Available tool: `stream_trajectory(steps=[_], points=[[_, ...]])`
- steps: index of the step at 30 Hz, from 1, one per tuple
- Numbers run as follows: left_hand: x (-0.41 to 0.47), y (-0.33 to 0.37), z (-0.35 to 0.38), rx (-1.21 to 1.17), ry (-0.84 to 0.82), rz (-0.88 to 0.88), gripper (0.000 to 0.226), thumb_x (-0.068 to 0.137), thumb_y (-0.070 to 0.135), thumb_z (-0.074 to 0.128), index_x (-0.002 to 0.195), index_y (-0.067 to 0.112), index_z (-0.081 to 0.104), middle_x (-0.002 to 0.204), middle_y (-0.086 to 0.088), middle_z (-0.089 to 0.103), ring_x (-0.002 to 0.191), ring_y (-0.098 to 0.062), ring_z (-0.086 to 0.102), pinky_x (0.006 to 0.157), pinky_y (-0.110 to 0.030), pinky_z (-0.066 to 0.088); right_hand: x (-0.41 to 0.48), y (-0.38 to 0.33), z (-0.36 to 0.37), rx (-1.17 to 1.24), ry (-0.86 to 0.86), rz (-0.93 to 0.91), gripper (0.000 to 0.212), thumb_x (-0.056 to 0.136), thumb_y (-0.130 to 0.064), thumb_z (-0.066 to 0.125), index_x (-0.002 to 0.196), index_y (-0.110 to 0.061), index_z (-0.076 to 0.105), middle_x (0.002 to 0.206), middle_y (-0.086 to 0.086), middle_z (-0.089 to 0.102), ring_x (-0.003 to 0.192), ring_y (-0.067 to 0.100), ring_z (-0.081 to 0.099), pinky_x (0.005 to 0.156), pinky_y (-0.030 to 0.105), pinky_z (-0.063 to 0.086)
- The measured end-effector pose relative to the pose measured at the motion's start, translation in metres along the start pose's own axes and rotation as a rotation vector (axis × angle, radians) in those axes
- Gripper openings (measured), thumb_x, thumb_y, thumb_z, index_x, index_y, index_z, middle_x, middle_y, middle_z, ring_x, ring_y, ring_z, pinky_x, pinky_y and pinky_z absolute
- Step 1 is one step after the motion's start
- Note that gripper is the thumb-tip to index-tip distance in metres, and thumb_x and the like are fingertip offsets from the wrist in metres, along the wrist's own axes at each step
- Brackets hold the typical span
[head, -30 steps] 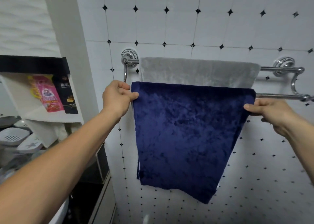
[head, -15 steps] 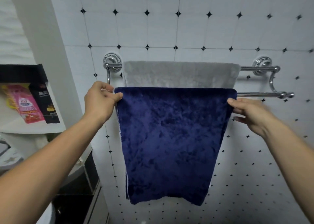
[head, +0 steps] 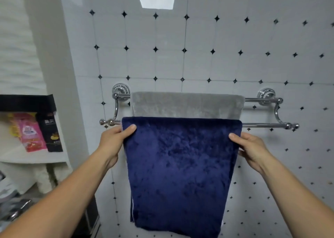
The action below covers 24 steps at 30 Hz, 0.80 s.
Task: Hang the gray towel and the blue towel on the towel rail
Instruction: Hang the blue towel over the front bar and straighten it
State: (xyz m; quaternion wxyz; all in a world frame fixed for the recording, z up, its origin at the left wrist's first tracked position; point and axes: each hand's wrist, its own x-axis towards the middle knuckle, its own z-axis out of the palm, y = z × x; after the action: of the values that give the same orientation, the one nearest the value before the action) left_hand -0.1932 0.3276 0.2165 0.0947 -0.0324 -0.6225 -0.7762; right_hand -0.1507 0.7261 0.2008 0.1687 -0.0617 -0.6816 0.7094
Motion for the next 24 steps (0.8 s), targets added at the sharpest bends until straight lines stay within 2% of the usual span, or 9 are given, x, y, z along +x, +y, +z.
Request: stream_trajectory(steps=[5, 9, 12, 17, 19, 20, 22, 24], points=[[0.003, -0.007, -0.003, 0.051, -0.008, -0.002, 0.008, 0.082, 0.017, 0.076, 0.08, 0.01, 0.073, 0.07, 0.003, 0.077, 0.063, -0.009, 0.072, 0.054, -0.017, 0.054, -0.004, 0.003, 0.002, -0.076, 0.051, -0.057, 0.005, 0.083, -0.02, 0.073, 0.088, -0.018, 0.073, 0.079, -0.011, 0.077, 0.073, 0.003, 0.071, 0.064, 0.016, 0.049], [0.004, -0.011, -0.011, 0.079, -0.024, 0.021, 0.008, 0.08, 0.019, 0.077, 0.079, 0.012, 0.073, 0.069, 0.005, 0.077, 0.063, -0.008, 0.072, 0.056, -0.018, 0.055, -0.007, 0.005, 0.002, -0.113, 0.073, -0.066, 0.002, 0.084, -0.021, 0.073, 0.086, -0.02, 0.073, 0.08, -0.011, 0.077, 0.076, 0.006, 0.071, 0.074, 0.023, 0.049], [0.004, -0.014, -0.01, 0.078, -0.032, 0.023, 0.007, 0.082, 0.017, 0.076, 0.077, 0.012, 0.072, 0.066, 0.006, 0.076, 0.059, -0.007, 0.071, 0.054, -0.018, 0.054, -0.008, 0.007, 0.002, -0.136, 0.074, -0.069, 0.005, 0.084, -0.021, 0.072, 0.089, -0.019, 0.072, 0.09, -0.005, 0.074, 0.081, 0.01, 0.068, 0.084, 0.029, 0.048], [0.004, -0.012, -0.011, 0.076, -0.035, 0.015, 0.01, 0.08, 0.015, 0.077, 0.071, 0.014, 0.073, 0.065, 0.005, 0.075, 0.058, -0.007, 0.071, 0.054, -0.017, 0.053, -0.008, 0.001, 0.002, -0.203, 0.089, -0.075, 0.004, 0.083, -0.023, 0.074, 0.084, -0.02, 0.073, 0.089, -0.005, 0.073, 0.083, 0.014, 0.066, 0.083, 0.031, 0.044], [0.004, -0.018, -0.011, 0.082, -0.035, 0.013, 0.02, 0.08, 0.014, 0.077, 0.06, 0.015, 0.073, 0.063, 0.005, 0.075, 0.057, -0.008, 0.071, 0.054, -0.017, 0.054, -0.009, 0.007, 0.001, -0.202, 0.097, -0.067, 0.003, 0.083, -0.023, 0.074, 0.083, -0.02, 0.072, 0.089, -0.003, 0.074, 0.087, 0.018, 0.066, 0.087, 0.035, 0.046], [0.003, -0.02, -0.012, 0.081, -0.035, 0.005, 0.019, 0.079, 0.014, 0.078, 0.061, 0.014, 0.074, 0.064, 0.004, 0.075, 0.058, -0.009, 0.071, 0.054, -0.018, 0.054, -0.01, 0.01, 0.002, -0.201, 0.1, -0.062, 0.003, 0.083, -0.022, 0.074, 0.083, -0.02, 0.072, 0.09, -0.001, 0.074, 0.09, 0.021, 0.066, 0.089, 0.037, 0.046], [0.002, -0.021, -0.013, 0.083, -0.032, -0.013, 0.011, 0.078, 0.017, 0.079, 0.071, 0.011, 0.073, 0.066, 0.002, 0.076, 0.06, -0.011, 0.072, 0.055, -0.019, 0.055, -0.012, 0.012, 0.004, -0.204, 0.113, -0.059, 0.003, 0.083, -0.021, 0.074, 0.082, -0.019, 0.072, 0.087, -0.003, 0.075, 0.087, 0.021, 0.066, 0.086, 0.036, 0.047], [0.003, -0.018, -0.012, 0.101, -0.009, -0.026, 0.015, 0.077, 0.019, 0.081, 0.076, 0.007, 0.072, 0.069, -0.001, 0.077, 0.063, -0.014, 0.072, 0.057, -0.022, 0.056, -0.013, 0.006, 0.006, -0.198, 0.132, -0.057, 0.005, 0.082, -0.021, 0.075, 0.079, -0.02, 0.071, 0.073, -0.012, 0.075, 0.077, 0.014, 0.065, 0.075, 0.03, 0.044]])
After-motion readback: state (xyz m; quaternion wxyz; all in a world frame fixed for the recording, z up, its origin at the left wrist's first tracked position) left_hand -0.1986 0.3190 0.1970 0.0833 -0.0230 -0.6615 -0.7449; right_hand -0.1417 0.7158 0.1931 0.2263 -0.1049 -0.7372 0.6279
